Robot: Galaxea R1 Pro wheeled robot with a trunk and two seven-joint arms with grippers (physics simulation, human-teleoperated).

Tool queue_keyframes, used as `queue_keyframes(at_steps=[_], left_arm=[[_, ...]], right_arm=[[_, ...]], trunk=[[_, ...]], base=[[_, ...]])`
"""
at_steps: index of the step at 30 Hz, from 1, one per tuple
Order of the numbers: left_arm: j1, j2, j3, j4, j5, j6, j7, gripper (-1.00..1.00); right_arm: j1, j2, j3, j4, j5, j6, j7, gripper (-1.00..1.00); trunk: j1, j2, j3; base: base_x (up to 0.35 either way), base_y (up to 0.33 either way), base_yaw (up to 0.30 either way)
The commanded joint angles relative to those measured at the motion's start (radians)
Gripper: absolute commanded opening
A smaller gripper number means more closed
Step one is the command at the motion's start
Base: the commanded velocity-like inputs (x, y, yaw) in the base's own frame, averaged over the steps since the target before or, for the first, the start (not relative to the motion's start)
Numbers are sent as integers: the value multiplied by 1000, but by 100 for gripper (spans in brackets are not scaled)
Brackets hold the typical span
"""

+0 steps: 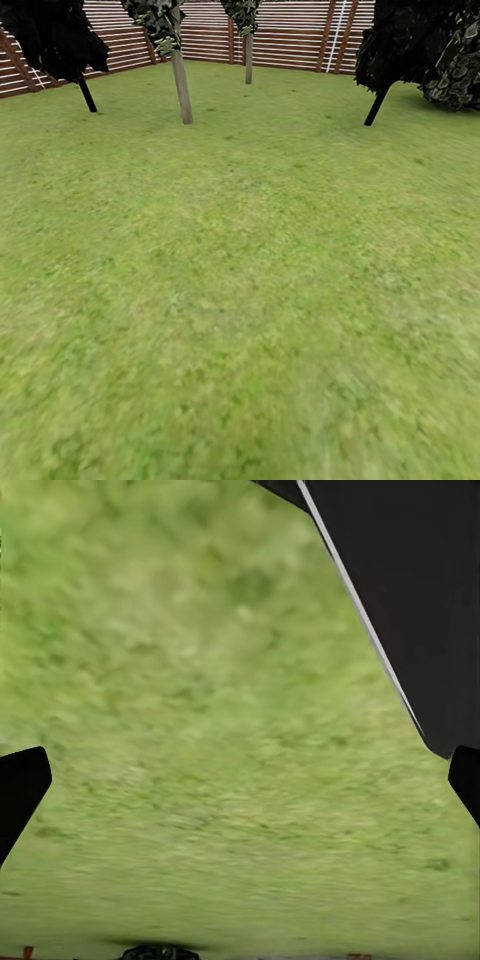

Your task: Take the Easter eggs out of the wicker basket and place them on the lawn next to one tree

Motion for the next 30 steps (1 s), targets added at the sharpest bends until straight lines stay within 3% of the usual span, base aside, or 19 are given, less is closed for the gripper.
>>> queue_keyframes(at_steps=[1, 30], left_arm=[[0, 0, 0, 0, 0, 0, 0, 100], [0, 0, 0, 0, 0, 0, 0, 100]], right_arm=[[0, 0, 0, 1, 0, -3, 0, 100], [0, 1, 1, 3, 1, -2, 0, 100]], trunk=[[0, 0, 1], [0, 0, 47]], base=[[0, 0, 0], [0, 0, 0]])
